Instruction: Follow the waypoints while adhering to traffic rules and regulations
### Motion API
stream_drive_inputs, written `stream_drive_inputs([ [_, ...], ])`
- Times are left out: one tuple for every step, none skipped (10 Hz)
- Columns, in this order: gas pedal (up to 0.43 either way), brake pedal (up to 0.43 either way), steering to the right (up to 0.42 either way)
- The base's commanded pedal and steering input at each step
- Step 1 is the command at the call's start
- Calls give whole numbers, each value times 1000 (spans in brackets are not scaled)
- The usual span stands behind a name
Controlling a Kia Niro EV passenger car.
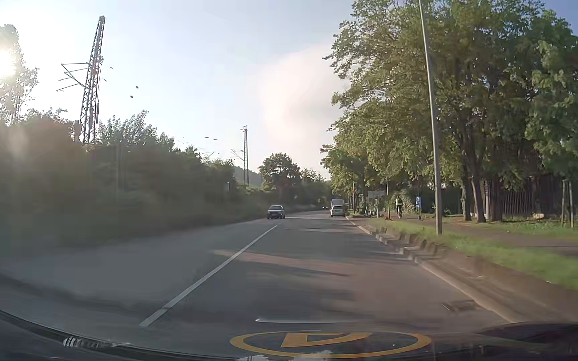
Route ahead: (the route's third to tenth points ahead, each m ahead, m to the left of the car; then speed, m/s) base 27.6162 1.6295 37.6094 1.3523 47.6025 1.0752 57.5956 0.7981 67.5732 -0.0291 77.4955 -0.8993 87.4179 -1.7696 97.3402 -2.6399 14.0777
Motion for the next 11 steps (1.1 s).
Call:
stream_drive_inputs([
  [189,0,-9],
  [177,0,-9],
  [177,0,-8],
  [177,0,-8],
  [177,0,-8],
  [177,0,-8],
  [177,0,-8],
  [177,0,-8],
  [177,0,-7],
  [177,0,-7],
  [177,0,-7],
])
